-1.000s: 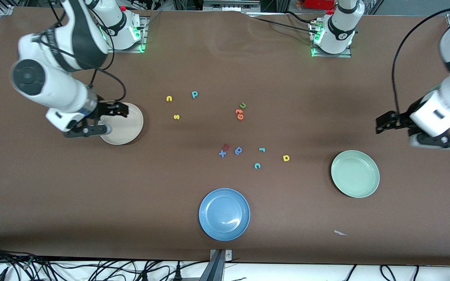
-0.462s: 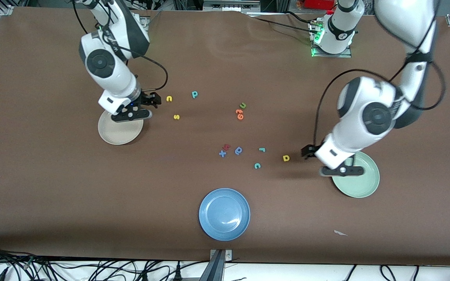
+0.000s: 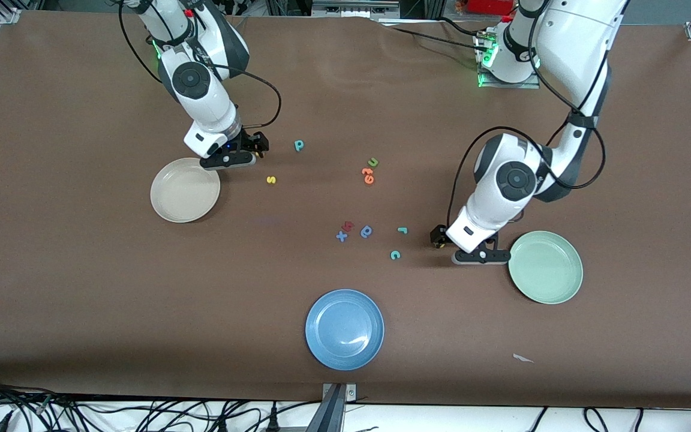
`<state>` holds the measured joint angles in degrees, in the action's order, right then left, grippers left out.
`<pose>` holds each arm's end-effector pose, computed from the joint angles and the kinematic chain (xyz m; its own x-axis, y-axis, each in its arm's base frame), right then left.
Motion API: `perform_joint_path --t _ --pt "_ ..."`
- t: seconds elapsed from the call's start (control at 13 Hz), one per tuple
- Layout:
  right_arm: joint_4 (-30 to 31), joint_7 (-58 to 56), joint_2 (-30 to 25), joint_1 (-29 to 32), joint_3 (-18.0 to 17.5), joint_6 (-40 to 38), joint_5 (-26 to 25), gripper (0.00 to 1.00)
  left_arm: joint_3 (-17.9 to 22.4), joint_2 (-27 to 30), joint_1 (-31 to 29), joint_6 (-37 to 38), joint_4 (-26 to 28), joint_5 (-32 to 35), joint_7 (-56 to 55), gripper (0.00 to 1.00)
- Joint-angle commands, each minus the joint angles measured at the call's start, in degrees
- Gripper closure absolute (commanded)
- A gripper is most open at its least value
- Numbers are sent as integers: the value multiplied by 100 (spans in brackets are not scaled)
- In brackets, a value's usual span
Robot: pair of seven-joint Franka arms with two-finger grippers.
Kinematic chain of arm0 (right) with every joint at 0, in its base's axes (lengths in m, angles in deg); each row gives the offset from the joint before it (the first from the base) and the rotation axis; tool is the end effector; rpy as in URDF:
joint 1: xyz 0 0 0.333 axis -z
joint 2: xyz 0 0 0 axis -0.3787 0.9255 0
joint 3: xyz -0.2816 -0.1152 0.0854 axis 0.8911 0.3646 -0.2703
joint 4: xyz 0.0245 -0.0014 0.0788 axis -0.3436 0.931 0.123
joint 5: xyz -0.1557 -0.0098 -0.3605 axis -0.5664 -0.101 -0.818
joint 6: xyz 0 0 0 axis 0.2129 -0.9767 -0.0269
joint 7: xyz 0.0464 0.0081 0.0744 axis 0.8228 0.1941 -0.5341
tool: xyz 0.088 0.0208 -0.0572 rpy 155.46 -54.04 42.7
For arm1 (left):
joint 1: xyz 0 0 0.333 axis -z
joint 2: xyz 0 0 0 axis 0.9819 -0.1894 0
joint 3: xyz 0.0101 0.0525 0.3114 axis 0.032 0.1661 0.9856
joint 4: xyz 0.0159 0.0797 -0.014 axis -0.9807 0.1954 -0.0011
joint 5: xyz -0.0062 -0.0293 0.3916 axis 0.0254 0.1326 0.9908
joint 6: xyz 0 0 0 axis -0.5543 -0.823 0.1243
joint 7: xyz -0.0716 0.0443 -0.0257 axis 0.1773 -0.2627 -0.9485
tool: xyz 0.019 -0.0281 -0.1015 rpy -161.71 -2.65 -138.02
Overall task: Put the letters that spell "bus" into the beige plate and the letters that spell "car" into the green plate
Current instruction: 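Reach the right gripper to yellow u while the left gripper reaches yellow a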
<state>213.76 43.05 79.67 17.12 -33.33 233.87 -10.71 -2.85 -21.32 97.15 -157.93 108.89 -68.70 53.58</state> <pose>0.4033 0.2468 0.2547 0.9913 0.1300 -0.0219 0.1294 -0.9913 -0.0242 0.6072 -0.2337 0.2342 0.9961 0.0365 0.0799 0.0302 -0.9965 0.0780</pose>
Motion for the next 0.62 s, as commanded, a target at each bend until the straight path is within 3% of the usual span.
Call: perform_joint_path --t 0.0,0.31,0.54 --pt "441 94 141 47 -116 740 -81 0 57 -153 189 -411 173 -100 -70 0" --pt "555 120 597 39 -134 1195 -81 0 66 -426 215 -535 111 -65 -132 4" --pt "688 278 907 12 -134 1708 -81 0 75 -497 250 -526 93 -48 -140 15"
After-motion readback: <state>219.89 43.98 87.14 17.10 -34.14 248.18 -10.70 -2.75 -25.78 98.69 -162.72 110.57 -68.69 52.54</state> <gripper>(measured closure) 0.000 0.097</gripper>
